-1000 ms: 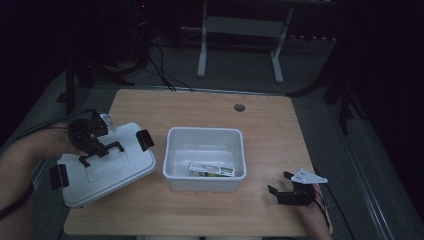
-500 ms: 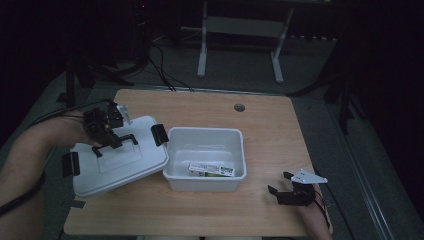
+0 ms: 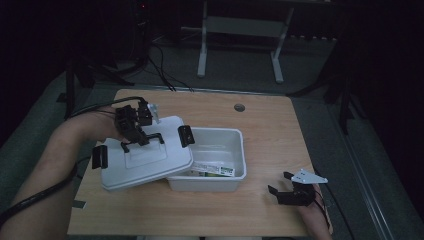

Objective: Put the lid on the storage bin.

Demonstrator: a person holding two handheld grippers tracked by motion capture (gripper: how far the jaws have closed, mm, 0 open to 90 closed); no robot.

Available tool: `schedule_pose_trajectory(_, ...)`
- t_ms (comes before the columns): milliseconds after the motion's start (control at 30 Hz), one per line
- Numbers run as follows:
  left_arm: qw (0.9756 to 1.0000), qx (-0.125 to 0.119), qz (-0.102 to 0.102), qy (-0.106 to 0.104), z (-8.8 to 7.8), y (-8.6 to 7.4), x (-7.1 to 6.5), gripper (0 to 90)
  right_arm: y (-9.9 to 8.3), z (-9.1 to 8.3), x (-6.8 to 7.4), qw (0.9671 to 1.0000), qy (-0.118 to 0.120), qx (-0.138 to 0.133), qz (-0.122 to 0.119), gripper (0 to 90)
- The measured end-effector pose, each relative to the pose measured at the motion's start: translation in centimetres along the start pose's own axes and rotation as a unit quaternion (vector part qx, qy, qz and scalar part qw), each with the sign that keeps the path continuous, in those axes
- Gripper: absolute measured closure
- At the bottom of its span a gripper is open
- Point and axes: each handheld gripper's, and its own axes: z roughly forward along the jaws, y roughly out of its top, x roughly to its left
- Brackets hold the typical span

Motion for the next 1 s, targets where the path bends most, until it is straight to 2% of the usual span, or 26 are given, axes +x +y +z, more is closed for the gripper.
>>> schedule_pose_trajectory(300, 0.9993, -0.006, 0.036, -0.002, 0.4, 3.2, -0.4, 83.7, 0.0, 0.0, 0.0, 1.0, 0.001, 0.001, -0.002, 12.8)
schedule_pose_trajectory(567, 0.9984, -0.012, 0.056, 0.0, 0.7, 5.7, -0.7, 83.8, 0.0, 0.0, 0.0, 1.0, 0.002, 0.0, -0.002, 13.0)
schedule_pose_trajectory(833, 0.9969, -0.011, 0.077, -0.002, 1.0, 8.2, -1.0, 83.8, 0.0, 0.0, 0.0, 1.0, 0.003, 0.0, -0.001, 13.2)
schedule_pose_trajectory(1000, 0.996, -0.002, 0.089, 0.001, 1.5, 9.5, -1.2, 83.8, 0.0, 0.0, 0.0, 1.0, 0.005, 0.0, -0.002, 13.2)
